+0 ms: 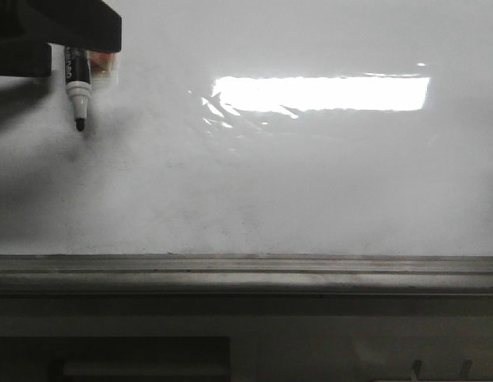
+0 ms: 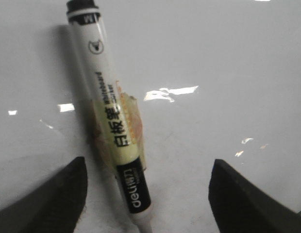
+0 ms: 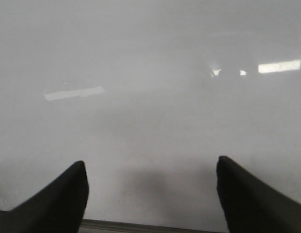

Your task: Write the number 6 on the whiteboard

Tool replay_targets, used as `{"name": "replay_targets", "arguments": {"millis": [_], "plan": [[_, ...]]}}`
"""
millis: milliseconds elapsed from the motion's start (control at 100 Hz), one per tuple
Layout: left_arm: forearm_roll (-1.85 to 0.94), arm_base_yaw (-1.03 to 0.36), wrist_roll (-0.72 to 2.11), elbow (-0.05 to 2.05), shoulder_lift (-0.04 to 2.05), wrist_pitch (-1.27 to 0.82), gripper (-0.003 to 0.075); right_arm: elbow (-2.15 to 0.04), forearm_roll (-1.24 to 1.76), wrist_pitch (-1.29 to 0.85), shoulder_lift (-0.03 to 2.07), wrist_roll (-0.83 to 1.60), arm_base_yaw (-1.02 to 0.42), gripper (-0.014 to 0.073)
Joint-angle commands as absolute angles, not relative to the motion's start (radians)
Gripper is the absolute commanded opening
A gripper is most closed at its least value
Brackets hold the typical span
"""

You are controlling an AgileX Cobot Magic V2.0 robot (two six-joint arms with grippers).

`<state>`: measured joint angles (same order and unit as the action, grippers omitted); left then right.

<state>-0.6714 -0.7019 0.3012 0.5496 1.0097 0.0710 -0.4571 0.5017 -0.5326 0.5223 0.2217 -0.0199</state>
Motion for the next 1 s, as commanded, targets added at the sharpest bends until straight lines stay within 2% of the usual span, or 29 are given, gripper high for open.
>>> {"name": "replay_targets", "arguments": {"millis": [0,120,240,420,560,790,990], "plan": [[-0.675,-0.697,0.305,0.585,1.014,0.147,0.0473,-0.492,0.507,-0.488,0.531,0.239,-0.016,0.0498],[-0.675,-0.697,0.305,0.585,1.03,0.176,0.0457,-0.492,0.507,-0.488,0.531,0.241,-0.016,0.0498],[-0.675,-0.697,0.305,0.585,1.053,0.178,0.0367,-0.492,0.507,-0.488,0.531,0.241,-0.016,0.0498],[-0.673,-0.697,0.305,0.585,1.09,0.187,0.0181,-0.492,0.507,-0.488,0.531,0.241,-0.016,0.0498],[-0.673,-0.697,0.305,0.585,1.08,0.187,-0.002,-0.492,0.507,-0.488,0.531,0.241,-0.016,0.0498],[-0.509,-0.697,0.307,0.585,0.989,0.093,-0.002,-0.494,0.526,-0.511,0.531,0.27,-0.018,0.0498],[-0.274,-0.7,0.307,0.613,0.898,-0.232,-0.002,-0.557,0.876,-0.693,0.592,0.645,-0.018,0.0498]]}}
